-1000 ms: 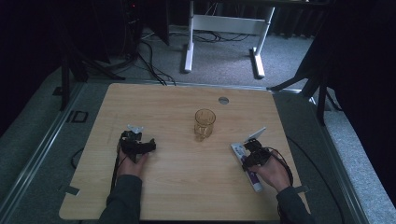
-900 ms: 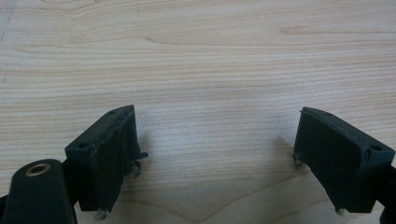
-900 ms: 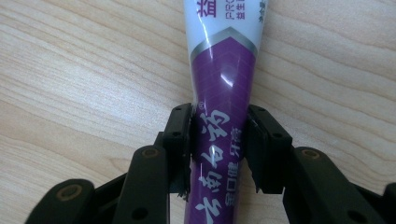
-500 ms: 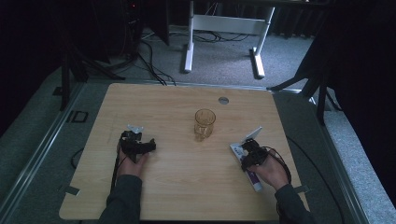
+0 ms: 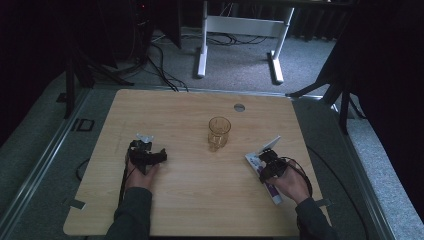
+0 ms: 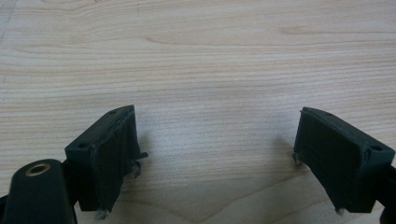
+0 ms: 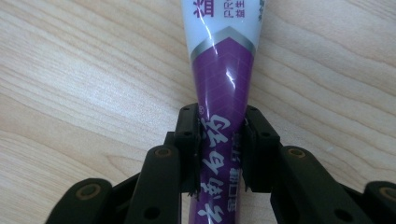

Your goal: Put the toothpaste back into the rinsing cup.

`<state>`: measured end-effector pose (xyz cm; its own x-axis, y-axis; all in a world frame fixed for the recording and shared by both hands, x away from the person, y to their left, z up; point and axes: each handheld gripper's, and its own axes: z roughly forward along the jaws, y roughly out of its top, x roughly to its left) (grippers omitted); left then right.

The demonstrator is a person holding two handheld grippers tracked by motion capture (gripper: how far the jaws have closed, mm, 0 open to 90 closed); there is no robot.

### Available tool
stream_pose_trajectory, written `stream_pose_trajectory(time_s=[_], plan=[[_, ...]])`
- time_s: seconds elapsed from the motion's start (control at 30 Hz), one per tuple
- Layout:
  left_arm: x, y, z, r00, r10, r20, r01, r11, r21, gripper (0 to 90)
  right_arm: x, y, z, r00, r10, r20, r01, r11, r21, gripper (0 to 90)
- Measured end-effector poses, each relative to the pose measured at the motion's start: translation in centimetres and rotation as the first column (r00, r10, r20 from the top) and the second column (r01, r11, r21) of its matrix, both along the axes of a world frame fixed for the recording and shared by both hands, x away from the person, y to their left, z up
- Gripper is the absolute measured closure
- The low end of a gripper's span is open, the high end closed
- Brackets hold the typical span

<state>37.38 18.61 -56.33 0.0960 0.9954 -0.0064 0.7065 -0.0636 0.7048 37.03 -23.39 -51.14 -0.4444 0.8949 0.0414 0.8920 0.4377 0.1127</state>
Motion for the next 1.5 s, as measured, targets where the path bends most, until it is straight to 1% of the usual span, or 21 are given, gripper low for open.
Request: stream_pose_trajectory(time_s=[0.1,0.2,0.33,0.43,0.63,0.67,0.7,0.73,0.83,0.87,0.93,0.97,1.07,1.33,1.5], plan=[[0.0,0.0,0.0,1.0000,0.000,0.000,0.000,1.0000,0.000,13.7,0.0,-0.5,0.2,0.9999,-0.011,0.012,0.010,0.9993,0.035,71.6],[0.0,0.0,0.0,1.0000,0.000,0.000,0.000,1.0000,0.000,13.7,-0.1,-0.8,0.8,0.9990,-0.012,0.043,0.009,0.9980,0.063,71.8],[0.0,0.0,0.0,1.0000,0.000,0.000,0.000,1.0000,0.000,13.7,-0.1,-1.1,1.9,0.9941,-0.027,0.105,0.016,0.9944,0.104,72.1],[0.0,0.0,0.0,1.0000,0.000,0.000,0.000,1.0000,0.000,13.7,-0.1,-1.5,2.6,0.9861,-0.052,0.158,0.030,0.9902,0.136,72.3],[0.0,0.0,0.0,1.0000,-0.001,0.000,0.001,1.0000,0.000,13.7,0.1,-2.0,4.0,0.9704,-0.089,0.225,0.045,0.9803,0.192,72.2],[0.0,0.0,0.0,1.0000,-0.001,0.000,0.001,1.0000,0.000,13.7,0.1,-2.0,4.0,0.9704,-0.089,0.225,0.045,0.9803,0.192,72.2],[0.0,0.0,0.0,1.0000,-0.001,0.000,0.001,1.0000,0.000,13.7,0.1,-2.0,4.2,0.9690,-0.093,0.229,0.046,0.9782,0.202,72.2],[0.0,0.0,0.0,1.0000,-0.001,0.000,0.001,1.0000,0.000,13.7,0.1,-2.1,4.4,0.9655,-0.094,0.243,0.042,0.9771,0.208,72.1],[0.0,0.0,0.0,1.0000,-0.001,0.000,0.001,1.0000,-0.001,13.7,0.1,-2.1,4.7,0.9582,-0.093,0.271,0.037,0.9784,0.203,72.1],[0.0,0.0,0.0,1.0000,-0.001,0.000,0.001,1.0000,-0.001,13.7,0.1,-2.1,4.7,0.9582,-0.093,0.271,0.037,0.9784,0.203,72.1],[0.0,0.0,0.0,1.0000,-0.001,0.000,0.001,1.0000,0.000,13.7,0.1,-2.2,4.9,0.9526,-0.100,0.287,0.037,0.9752,0.218,72.1],[0.0,0.0,0.0,1.0000,-0.001,0.000,0.001,1.0000,0.000,13.7,0.2,-2.3,4.9,0.9524,-0.098,0.289,0.033,0.9747,0.221,72.2],[0.0,0.0,0.0,1.0000,-0.001,0.000,0.001,1.0000,0.000,13.7,0.2,-2.4,5.1,0.9479,-0.105,0.301,0.034,0.9725,0.231,72.3],[0.0,0.0,0.0,1.0000,-0.001,0.000,0.001,1.0000,0.000,13.7,0.5,-3.0,6.0,0.9263,-0.137,0.351,0.035,0.9585,0.283,72.3],[0.0,0.0,0.0,1.0000,-0.001,0.000,0.001,1.0000,0.000,13.7,0.5,-3.1,6.5,0.9089,-0.156,0.387,0.030,0.9497,0.312,72.3]])
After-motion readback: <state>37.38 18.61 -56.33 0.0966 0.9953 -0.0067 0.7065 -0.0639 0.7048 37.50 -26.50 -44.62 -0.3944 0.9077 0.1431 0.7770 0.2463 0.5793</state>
